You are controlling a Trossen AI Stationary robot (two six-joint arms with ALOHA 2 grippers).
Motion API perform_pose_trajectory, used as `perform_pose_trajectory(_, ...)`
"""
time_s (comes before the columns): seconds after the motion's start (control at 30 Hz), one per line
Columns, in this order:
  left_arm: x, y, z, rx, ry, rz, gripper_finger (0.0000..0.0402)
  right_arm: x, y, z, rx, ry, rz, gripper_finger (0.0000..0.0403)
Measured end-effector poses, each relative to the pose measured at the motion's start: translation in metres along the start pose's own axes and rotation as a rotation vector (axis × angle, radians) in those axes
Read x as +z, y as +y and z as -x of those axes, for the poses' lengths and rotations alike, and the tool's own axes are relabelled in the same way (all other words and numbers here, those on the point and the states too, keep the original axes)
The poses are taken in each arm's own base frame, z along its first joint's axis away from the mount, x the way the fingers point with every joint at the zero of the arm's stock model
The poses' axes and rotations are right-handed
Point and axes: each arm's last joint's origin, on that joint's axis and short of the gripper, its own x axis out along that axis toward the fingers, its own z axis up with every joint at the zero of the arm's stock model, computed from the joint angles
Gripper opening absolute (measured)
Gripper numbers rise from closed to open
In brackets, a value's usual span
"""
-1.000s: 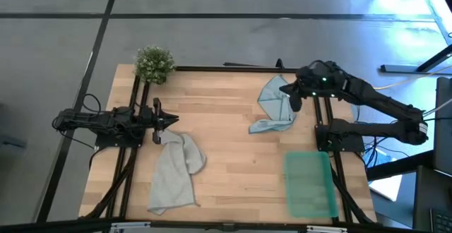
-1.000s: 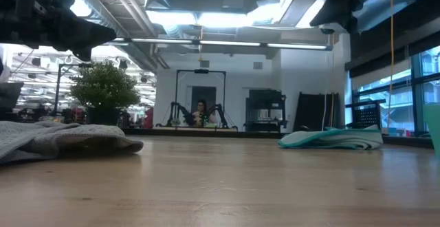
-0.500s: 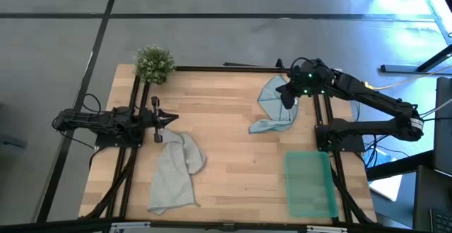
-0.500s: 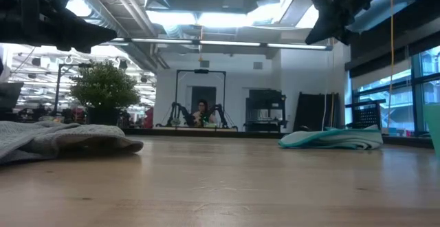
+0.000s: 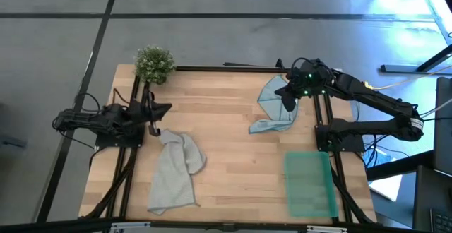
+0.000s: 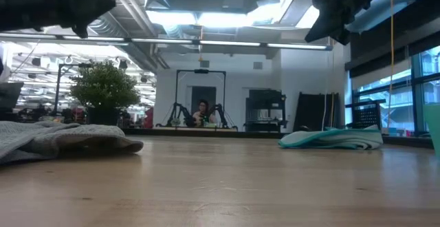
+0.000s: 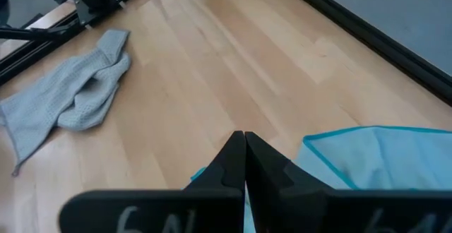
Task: Roll microfiber towels into tight, uniform cylinder then place into a basket
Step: Fold the blue towel
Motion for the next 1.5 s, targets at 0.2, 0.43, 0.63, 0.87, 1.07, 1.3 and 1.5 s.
perform_pose_trajectory(0.2, 0.020, 0.003, -0.002, 0.046, -0.017, 0.019, 0.0024, 0.000, 0.000, 0.000, 0.000, 0.000, 0.020, 0.0005)
perform_pose_trajectory(0.43, 0.065, 0.002, -0.018, 0.038, 0.103, -0.038, 0.0037, 0.000, 0.000, 0.000, 0.000, 0.000, 0.025, 0.0005)
perform_pose_trajectory(0.63, 0.091, -0.006, -0.052, 0.043, 0.286, -0.112, 0.0045, 0.000, 0.000, 0.000, 0.000, -0.004, 0.077, 0.0005)
perform_pose_trajectory(0.87, 0.093, -0.021, -0.093, 0.060, 0.456, -0.113, 0.0045, 0.001, 0.000, 0.000, 0.001, -0.013, 0.101, 0.0006)
perform_pose_trajectory(1.07, 0.088, -0.027, -0.108, 0.058, 0.503, -0.125, 0.0033, 0.003, -0.004, -0.011, -0.092, 0.002, 0.022, 0.0040)
perform_pose_trajectory(1.3, 0.084, -0.029, -0.111, 0.067, 0.517, -0.094, 0.0020, 0.000, -0.025, -0.044, -0.162, 0.144, -0.209, 0.0095)
perform_pose_trajectory(1.5, 0.084, -0.029, -0.111, 0.070, 0.516, -0.081, 0.0011, -0.007, -0.041, -0.078, -0.166, 0.300, -0.258, 0.0110)
